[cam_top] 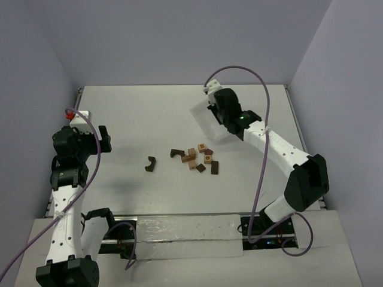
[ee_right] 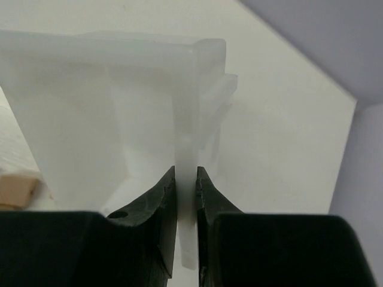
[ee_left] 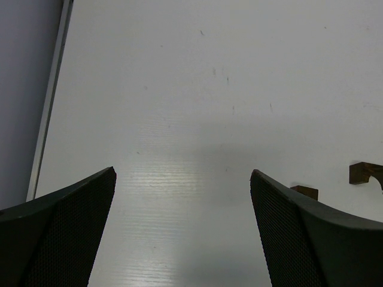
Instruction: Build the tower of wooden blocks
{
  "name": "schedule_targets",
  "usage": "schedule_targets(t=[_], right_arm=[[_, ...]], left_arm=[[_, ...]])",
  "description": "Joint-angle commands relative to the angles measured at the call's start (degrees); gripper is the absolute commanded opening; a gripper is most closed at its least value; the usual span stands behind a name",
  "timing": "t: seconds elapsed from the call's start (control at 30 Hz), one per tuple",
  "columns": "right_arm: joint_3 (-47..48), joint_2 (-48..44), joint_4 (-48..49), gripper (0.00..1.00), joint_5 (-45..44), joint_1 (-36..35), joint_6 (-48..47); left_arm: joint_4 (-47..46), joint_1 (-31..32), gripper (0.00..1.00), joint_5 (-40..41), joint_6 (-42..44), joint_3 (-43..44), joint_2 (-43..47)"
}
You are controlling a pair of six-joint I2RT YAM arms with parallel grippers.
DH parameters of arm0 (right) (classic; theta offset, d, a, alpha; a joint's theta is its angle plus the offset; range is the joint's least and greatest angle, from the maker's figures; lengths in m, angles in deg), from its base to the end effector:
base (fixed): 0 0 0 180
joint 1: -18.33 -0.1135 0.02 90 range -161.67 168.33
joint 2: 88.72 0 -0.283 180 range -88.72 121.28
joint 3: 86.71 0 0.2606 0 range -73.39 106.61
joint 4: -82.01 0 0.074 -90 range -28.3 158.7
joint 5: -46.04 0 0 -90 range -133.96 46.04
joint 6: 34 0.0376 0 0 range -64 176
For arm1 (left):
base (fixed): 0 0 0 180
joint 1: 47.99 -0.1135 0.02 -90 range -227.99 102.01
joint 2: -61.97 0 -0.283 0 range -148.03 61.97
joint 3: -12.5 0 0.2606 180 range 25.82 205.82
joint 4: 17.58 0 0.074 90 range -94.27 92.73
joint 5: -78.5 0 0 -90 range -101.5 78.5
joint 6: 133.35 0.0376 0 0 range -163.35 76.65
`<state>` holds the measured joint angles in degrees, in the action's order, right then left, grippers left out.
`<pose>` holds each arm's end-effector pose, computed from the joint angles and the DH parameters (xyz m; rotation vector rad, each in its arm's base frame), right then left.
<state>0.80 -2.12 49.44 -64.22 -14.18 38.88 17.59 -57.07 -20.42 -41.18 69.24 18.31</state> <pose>0.3079 0.1808 0.3428 -0.6854 1.9773 -0.2131 0.1709 0.0214 0.3261 -0.0153 1.9514 -0.0226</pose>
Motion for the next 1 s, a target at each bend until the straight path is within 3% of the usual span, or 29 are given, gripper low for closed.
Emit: schedule_targets(t=[0.0, 0.13, 0.47, 0.8, 0.97], right_arm=[[4.0, -1.1, -10.83, 0.0, 12.38, 11.05, 12.05], [2.24, -0.58, -11.14, 0.0, 13.39, 25.32, 27.53], [-9.19, -4.39, -6.46, 0.0, 19.39, 47.39, 64.04], [-11.1, 3.18, -3.36, 0.0, 19.33, 58.42, 79.32], [-10.57, 6.37, -2.53, 0.0, 17.45, 59.24, 82.05]], left_arm=[[0.29, 0.12, 0.99, -4.15, 1.4, 0.0, 0.45], [0.12, 0.11, 0.99, -4.16, 1.34, 0.0, 0.18], [-0.23, 0.11, 0.99, -2.76, 1.0, -0.18, 0.44], [-0.26, 0.05, 0.99, -2.61, 1.99, -0.6, 1.49], [-0.18, 0.09, 0.99, -1.75, 1.46, -0.09, 0.68]])
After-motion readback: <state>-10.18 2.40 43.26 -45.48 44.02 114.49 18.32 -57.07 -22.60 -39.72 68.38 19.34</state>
